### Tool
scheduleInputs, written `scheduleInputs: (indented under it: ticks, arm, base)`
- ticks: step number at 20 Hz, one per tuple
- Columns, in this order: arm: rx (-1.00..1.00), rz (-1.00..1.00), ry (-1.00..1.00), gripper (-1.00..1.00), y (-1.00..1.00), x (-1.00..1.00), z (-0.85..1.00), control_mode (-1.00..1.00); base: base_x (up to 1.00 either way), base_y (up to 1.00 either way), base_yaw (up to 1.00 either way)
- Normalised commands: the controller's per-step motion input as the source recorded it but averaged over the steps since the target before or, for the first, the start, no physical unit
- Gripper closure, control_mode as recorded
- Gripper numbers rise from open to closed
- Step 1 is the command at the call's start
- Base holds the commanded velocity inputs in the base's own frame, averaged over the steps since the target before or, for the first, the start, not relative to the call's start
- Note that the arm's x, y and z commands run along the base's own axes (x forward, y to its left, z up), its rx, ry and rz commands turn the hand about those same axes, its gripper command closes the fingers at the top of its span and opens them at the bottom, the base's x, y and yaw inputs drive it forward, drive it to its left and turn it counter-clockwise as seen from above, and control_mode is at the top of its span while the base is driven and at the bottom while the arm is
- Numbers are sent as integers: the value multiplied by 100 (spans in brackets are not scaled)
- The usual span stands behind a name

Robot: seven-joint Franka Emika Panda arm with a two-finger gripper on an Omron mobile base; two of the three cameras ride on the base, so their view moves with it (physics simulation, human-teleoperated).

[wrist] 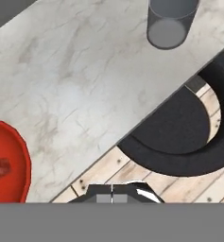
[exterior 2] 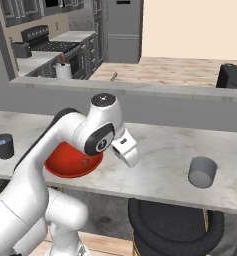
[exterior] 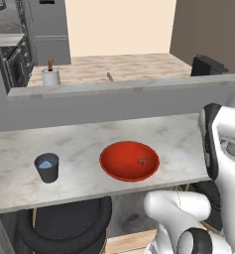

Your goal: There are four ice cubes in the ice bowl. Place two ice cubes in each glass of water.

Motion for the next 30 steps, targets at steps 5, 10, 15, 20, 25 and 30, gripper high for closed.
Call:
scheduleInputs:
  ticks: [5,10,15,20,25,30]
  arm:
    - [0,19,-3,100,80,0,11,-100]
    - [0,18,0,-100,77,3,4,-100]
    - [0,17,-1,-100,62,27,2,-100]
    - [-4,19,0,-100,37,15,8,-100]
    - [-10,11,0,-100,18,10,0,-100]
    - [-4,0,0,-100,7,15,-2,-100]
  base:
    - [0,0,0]
    - [0,0,0]
    - [0,0,0]
    - [0,0,0]
    - [0,0,0]
    - [0,0,0]
